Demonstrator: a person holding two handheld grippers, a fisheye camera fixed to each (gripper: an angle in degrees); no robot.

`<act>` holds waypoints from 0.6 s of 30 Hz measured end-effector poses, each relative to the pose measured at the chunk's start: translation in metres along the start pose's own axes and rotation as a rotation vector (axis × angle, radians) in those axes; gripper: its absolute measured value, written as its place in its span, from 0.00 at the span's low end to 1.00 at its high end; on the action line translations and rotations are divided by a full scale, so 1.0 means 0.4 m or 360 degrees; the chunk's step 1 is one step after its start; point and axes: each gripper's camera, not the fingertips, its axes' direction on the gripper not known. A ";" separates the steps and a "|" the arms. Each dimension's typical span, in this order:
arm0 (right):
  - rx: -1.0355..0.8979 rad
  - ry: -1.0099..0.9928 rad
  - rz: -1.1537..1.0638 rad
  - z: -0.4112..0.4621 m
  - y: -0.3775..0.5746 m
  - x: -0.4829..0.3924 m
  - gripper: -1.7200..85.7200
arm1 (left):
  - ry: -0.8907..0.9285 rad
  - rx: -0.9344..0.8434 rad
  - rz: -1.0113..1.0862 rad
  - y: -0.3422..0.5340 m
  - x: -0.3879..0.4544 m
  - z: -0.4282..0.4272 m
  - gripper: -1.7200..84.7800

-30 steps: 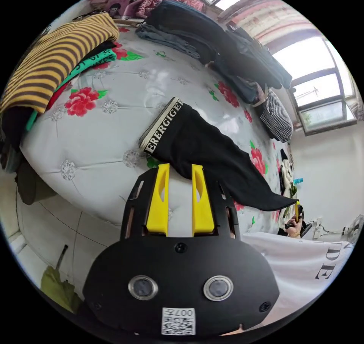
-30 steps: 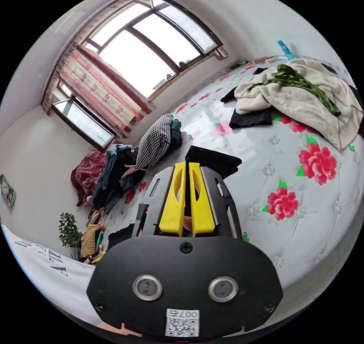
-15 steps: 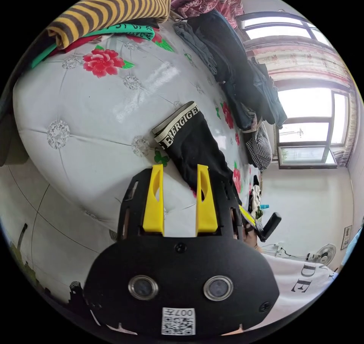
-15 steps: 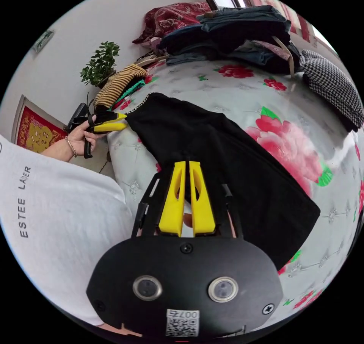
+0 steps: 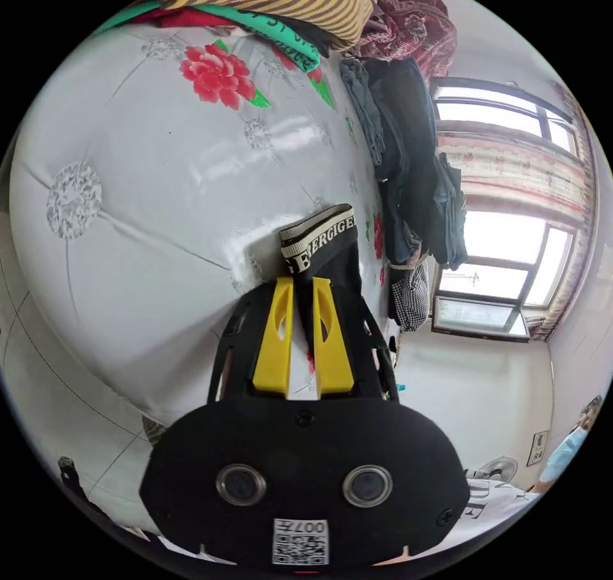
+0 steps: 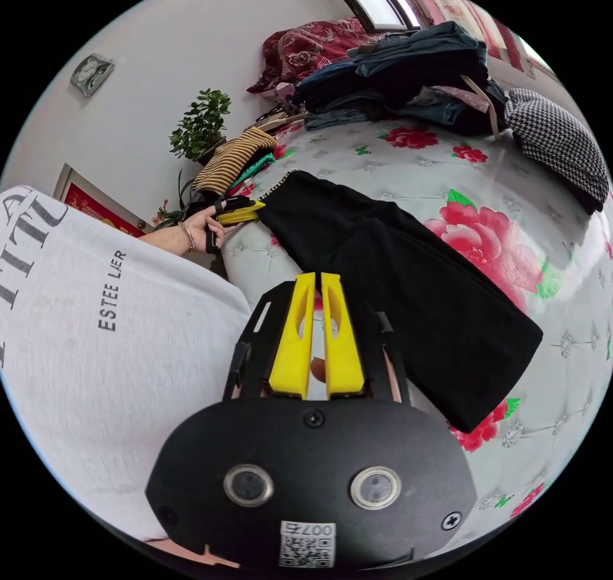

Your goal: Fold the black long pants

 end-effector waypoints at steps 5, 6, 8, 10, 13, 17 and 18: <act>0.0100 0.0113 0.0160 -0.098 0.049 0.044 0.02 | 0.0114 0.0085 0.0298 0.056 0.073 -0.018 0.02; 0.0125 0.0131 0.0184 -0.114 0.055 0.050 0.02 | 0.0132 0.0077 0.0469 0.078 0.135 -0.022 0.02; 0.0225 0.0187 0.0283 -0.176 0.078 0.074 0.02 | 0.0112 0.0018 0.0811 0.127 0.260 -0.016 0.02; 0.0298 0.0228 0.0362 -0.217 0.098 0.095 0.02 | 0.0109 -0.0133 0.1312 0.229 0.442 0.022 0.02; 0.0390 0.0281 0.0493 -0.268 0.133 0.133 0.02 | 0.0263 -0.0413 0.1831 0.402 0.618 0.133 0.03; 0.0518 0.0310 0.0750 -0.309 0.198 0.197 0.02 | 0.0353 -0.0889 0.2143 0.629 0.694 0.392 0.05; 0.0537 0.0315 0.0790 -0.313 0.209 0.206 0.02 | 0.0347 -0.1058 0.2180 0.705 0.681 0.493 0.06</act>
